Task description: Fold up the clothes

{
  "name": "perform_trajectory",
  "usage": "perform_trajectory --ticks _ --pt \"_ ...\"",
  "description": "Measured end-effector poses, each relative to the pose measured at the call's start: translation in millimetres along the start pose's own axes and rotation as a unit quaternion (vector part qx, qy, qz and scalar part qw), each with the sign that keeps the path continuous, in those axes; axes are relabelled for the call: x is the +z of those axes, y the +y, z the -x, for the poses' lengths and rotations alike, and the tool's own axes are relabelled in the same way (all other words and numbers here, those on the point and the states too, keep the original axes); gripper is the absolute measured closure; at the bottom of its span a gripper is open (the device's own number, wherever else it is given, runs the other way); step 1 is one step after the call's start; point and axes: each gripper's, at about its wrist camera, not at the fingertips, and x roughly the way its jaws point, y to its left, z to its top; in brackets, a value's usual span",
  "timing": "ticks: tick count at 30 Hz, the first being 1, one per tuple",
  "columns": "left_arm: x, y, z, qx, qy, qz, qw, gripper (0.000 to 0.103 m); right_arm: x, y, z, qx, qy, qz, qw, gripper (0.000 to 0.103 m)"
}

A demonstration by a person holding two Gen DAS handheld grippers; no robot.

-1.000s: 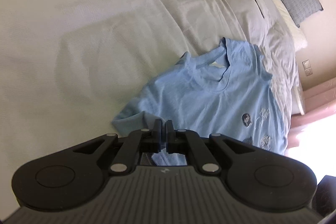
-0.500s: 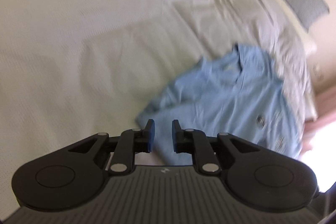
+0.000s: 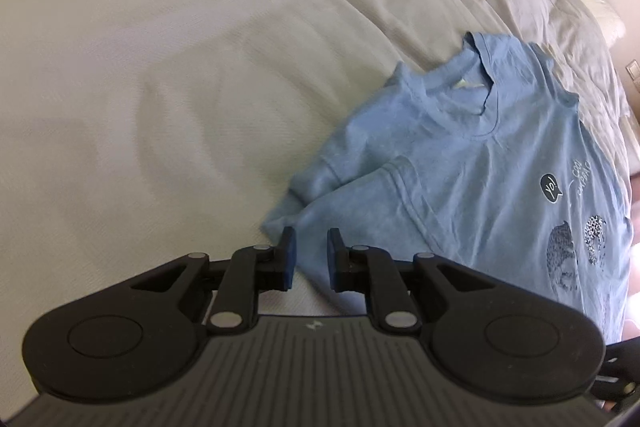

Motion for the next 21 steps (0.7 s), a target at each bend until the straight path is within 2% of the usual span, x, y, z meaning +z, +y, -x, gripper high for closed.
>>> perform_trajectory --ticks 4,10,13,16,21 --pt "-16.6 -14.7 37.5 0.015 -0.017 0.005 0.9997 0.091 -12.3 0.9 35.8 -0.010 -0.012 -0.009 1.000 0.073" --pt "-38.4 -76.7 74.2 0.031 -0.029 -0.012 0.9990 0.083 -31.4 -16.4 99.3 -0.060 -0.024 -0.005 0.998 0.067" --pt "-38.0 -120.6 79.3 0.029 -0.031 -0.023 0.9988 0.080 -37.6 -41.6 133.5 -0.096 -0.034 -0.013 0.995 0.061" --pt "-28.5 -173.1 79.2 0.029 -0.042 -0.057 0.9971 0.077 -41.9 -75.5 161.1 -0.123 -0.041 -0.028 0.991 0.059" --pt "-4.4 -275.2 61.4 0.058 -0.059 -0.139 0.9869 0.073 -39.1 -156.8 204.2 -0.153 -0.060 -0.056 0.985 0.058"
